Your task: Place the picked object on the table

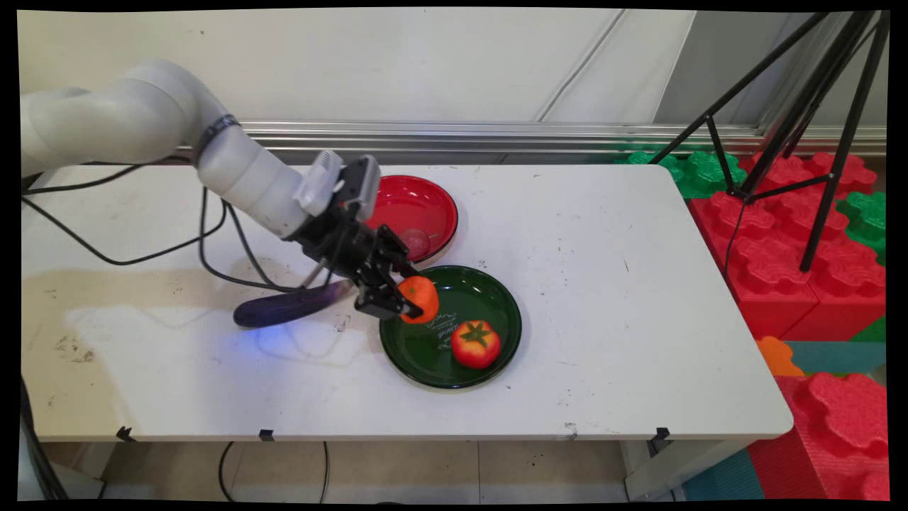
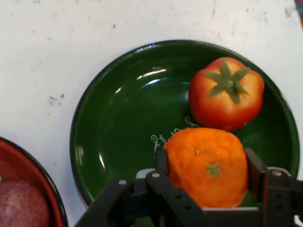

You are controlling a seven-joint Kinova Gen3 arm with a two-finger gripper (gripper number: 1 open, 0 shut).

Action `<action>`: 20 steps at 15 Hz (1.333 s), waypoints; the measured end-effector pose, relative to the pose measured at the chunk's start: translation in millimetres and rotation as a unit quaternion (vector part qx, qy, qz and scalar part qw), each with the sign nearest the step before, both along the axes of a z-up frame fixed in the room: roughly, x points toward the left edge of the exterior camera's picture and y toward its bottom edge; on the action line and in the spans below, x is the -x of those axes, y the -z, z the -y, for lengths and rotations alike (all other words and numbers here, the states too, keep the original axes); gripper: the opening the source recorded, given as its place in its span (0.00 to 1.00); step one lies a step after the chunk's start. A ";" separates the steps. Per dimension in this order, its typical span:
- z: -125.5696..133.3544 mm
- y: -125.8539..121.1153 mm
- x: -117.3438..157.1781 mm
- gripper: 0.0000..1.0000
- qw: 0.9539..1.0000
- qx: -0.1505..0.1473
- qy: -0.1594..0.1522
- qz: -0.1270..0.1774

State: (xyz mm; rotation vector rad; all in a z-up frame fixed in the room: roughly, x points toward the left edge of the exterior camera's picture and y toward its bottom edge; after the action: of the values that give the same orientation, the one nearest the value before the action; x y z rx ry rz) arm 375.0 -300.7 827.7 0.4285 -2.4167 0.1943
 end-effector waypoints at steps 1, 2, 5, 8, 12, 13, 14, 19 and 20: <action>-2.0 -3.3 -2.3 0.00 1.000 0.001 0.000 -0.002; -5.4 -8.4 -6.6 0.00 1.000 0.003 0.001 -0.004; -15.2 -22.1 -19.8 0.00 1.000 0.006 0.000 -0.010; -26.2 -37.0 -37.8 0.00 1.000 0.011 0.001 -0.015; -39.2 -53.2 -64.1 0.00 1.000 0.017 0.004 -0.014; -42.2 -57.0 -71.1 0.00 1.000 0.019 0.005 -0.013; -45.5 -61.5 -78.9 0.00 1.000 0.021 0.006 -0.011; -54.2 -78.7 -113.7 0.00 0.999 0.031 0.009 0.002; -54.5 -80.9 -121.2 0.00 0.999 0.033 0.008 0.006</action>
State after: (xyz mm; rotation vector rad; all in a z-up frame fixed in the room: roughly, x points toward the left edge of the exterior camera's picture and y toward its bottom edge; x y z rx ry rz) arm 496.2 -246.2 908.6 0.3792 -2.4175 0.2689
